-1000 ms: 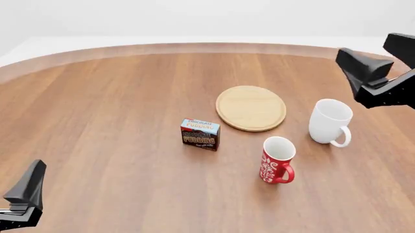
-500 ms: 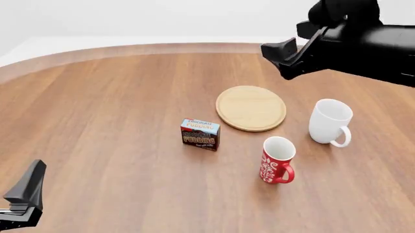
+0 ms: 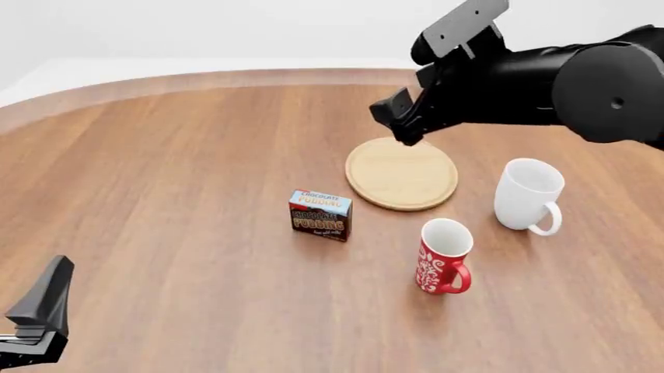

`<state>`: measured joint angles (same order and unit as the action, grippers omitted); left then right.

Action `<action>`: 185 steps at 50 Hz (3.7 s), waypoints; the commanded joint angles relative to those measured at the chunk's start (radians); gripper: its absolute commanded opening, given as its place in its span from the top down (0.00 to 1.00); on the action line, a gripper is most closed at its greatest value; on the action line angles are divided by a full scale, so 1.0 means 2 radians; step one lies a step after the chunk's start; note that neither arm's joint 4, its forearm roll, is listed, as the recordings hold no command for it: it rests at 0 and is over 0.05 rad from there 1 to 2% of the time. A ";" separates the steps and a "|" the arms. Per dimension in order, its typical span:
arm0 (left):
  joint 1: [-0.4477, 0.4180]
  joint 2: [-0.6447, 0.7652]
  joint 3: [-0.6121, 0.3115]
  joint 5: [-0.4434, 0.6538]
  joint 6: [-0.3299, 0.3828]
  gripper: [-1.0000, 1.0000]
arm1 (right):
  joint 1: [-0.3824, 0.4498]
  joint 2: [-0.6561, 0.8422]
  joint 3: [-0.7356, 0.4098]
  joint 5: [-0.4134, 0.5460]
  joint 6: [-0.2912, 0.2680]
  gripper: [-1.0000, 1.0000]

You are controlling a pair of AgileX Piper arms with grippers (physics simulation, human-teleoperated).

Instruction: Put the chocolate pudding to the left of the plate.

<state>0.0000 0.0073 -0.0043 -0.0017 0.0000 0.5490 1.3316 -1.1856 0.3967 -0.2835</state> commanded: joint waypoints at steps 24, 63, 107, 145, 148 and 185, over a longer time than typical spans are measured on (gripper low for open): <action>0.000 0.000 0.000 0.000 0.000 0.00 | 0.053 0.090 -0.035 0.016 -0.001 0.00; 0.000 0.000 0.000 0.000 0.000 0.00 | 0.049 0.169 -0.048 -0.017 0.013 0.00; 0.000 0.000 0.000 0.000 0.000 0.00 | 0.043 0.211 -0.038 -0.051 0.029 0.00; 0.000 0.000 0.000 0.000 0.000 0.00 | 0.043 0.253 -0.023 -0.089 0.043 0.00; 0.000 0.000 0.000 0.000 0.000 0.00 | 0.042 0.255 -0.021 -0.092 0.045 0.00; 0.000 0.000 0.000 0.000 0.000 0.00 | 0.029 0.273 -0.015 -0.107 0.051 0.00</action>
<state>0.0000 0.0073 -0.0043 -0.0017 0.0000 0.6133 1.8641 -1.2193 0.1945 -0.1861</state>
